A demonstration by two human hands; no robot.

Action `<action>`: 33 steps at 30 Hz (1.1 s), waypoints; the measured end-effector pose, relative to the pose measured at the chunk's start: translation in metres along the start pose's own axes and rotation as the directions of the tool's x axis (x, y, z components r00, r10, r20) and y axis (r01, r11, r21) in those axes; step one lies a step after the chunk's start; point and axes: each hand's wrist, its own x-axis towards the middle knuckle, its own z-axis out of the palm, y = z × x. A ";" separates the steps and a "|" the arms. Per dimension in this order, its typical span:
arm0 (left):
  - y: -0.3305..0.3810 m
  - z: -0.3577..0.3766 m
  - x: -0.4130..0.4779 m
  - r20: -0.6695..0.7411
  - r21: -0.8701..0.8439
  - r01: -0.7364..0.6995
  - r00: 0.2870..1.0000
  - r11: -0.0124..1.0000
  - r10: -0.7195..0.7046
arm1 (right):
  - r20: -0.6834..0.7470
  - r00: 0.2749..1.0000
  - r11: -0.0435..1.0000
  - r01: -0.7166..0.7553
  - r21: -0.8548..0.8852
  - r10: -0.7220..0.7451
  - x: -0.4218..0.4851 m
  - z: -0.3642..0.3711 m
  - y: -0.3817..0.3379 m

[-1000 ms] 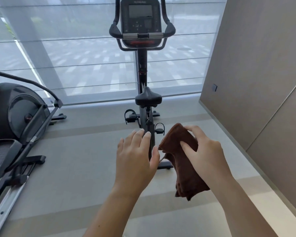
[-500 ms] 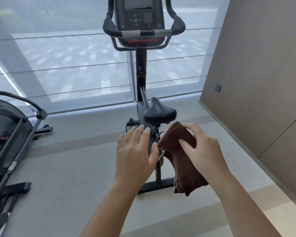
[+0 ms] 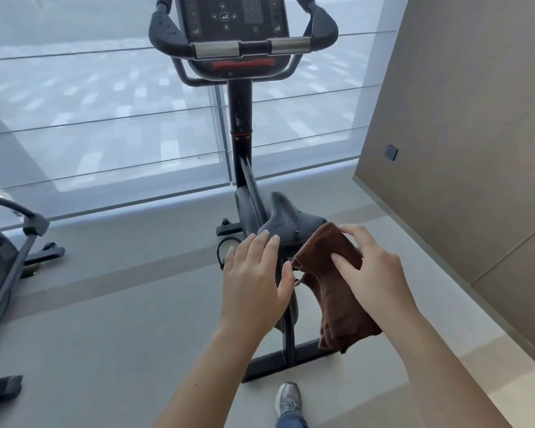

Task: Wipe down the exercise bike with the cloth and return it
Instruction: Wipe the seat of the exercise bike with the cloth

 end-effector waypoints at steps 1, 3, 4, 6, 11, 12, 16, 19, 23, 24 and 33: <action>-0.002 0.012 0.020 0.023 0.001 0.005 1.000 1.000 -0.005 | 0.003 1.000 1.000 -0.009 0.003 0.009 0.021 0.003 0.006; -0.001 0.016 0.025 0.025 0.013 -0.005 1.000 1.000 0.005 | -0.003 1.000 1.000 0.001 0.001 -0.001 0.026 0.006 0.008; -0.002 0.020 0.027 0.026 0.019 -0.015 1.000 1.000 0.015 | -0.005 1.000 1.000 0.005 0.003 -0.005 0.028 0.008 0.012; -0.005 0.025 0.032 0.028 0.029 -0.032 0.999 0.999 0.031 | -0.009 1.000 1.000 0.008 -0.001 -0.008 0.033 0.013 0.016; -0.022 0.069 0.083 0.087 0.046 -0.042 0.996 0.998 0.038 | -0.031 0.999 0.998 -0.025 -0.061 0.023 0.103 0.026 0.049; -0.026 0.077 0.091 0.090 0.051 -0.041 0.995 0.998 0.036 | -0.031 0.999 0.997 -0.027 -0.078 0.025 0.117 0.029 0.056; -0.040 0.104 0.106 0.106 0.054 -0.041 0.994 0.998 0.035 | -0.049 0.998 0.982 -0.048 -0.184 0.040 0.165 0.041 0.077; -0.054 0.118 0.112 0.105 0.057 -0.052 0.993 0.997 0.046 | -0.031 0.999 0.949 -0.048 -0.311 0.040 0.188 0.055 0.089; -0.074 0.134 0.111 0.125 0.051 -0.025 0.992 0.998 0.019 | 0.116 0.992 0.900 0.005 -0.437 0.051 0.188 0.090 0.096; -0.078 0.136 0.110 0.139 0.049 -0.022 0.990 0.999 0.015 | 0.150 0.987 0.899 0.017 -0.438 0.054 0.184 0.099 0.094; -0.108 0.143 0.099 0.199 0.009 0.009 0.980 1.000 -0.010 | 0.113 0.993 0.917 0.063 -0.395 -0.019 0.157 0.142 0.063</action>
